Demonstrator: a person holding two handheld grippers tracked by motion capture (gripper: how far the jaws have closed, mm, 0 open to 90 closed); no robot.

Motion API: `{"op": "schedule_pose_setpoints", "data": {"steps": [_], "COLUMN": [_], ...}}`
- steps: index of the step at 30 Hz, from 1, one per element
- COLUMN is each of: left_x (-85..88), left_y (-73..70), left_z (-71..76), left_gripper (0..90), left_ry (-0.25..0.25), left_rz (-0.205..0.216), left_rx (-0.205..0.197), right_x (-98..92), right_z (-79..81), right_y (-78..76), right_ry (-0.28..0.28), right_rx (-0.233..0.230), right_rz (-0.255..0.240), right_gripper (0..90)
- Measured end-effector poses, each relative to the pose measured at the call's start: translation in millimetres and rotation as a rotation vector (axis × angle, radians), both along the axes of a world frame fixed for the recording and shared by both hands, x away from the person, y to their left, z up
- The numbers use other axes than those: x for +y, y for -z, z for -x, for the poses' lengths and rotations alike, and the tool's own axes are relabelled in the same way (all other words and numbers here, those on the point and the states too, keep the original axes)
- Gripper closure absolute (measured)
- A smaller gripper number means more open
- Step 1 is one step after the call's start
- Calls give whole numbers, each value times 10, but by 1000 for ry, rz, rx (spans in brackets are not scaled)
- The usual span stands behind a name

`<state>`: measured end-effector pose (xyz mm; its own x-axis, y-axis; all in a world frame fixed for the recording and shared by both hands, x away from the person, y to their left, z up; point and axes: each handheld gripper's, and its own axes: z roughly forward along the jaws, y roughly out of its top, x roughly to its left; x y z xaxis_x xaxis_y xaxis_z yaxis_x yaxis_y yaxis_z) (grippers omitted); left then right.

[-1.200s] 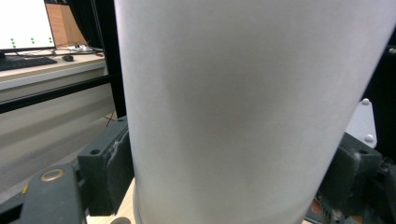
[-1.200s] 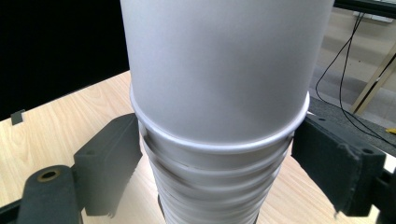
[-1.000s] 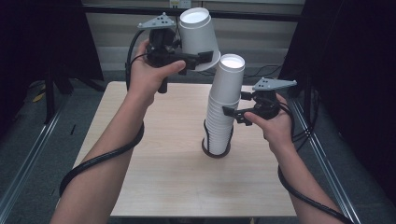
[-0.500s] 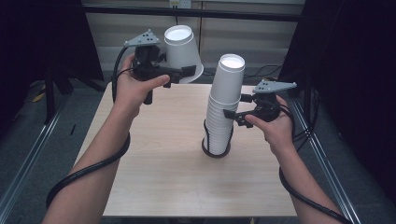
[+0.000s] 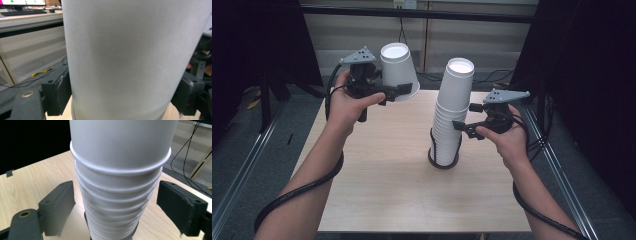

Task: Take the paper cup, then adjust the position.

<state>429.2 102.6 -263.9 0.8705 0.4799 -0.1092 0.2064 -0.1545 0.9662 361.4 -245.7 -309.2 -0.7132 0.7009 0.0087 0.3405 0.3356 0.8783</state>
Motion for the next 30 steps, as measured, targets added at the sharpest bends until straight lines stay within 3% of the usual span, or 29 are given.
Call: {"op": "schedule_pose_setpoints", "data": {"steps": [18,23,30], "left_x": [111,129,152], "left_y": [260,332,430], "left_z": [12,25,55], "left_gripper": [172,172,173], "left_ry": [-1,15,25], "left_rz": [-39,-83,-106], "left_rx": [34,38,52], "right_x": [-44,-92,-145], "right_z": [79,118,162], "right_y": [109,151,237], "right_ry": [-12,-17,-17], "right_rx": [15,24,30], "right_rz": [2,6,0], "right_gripper": [144,145,145]}}
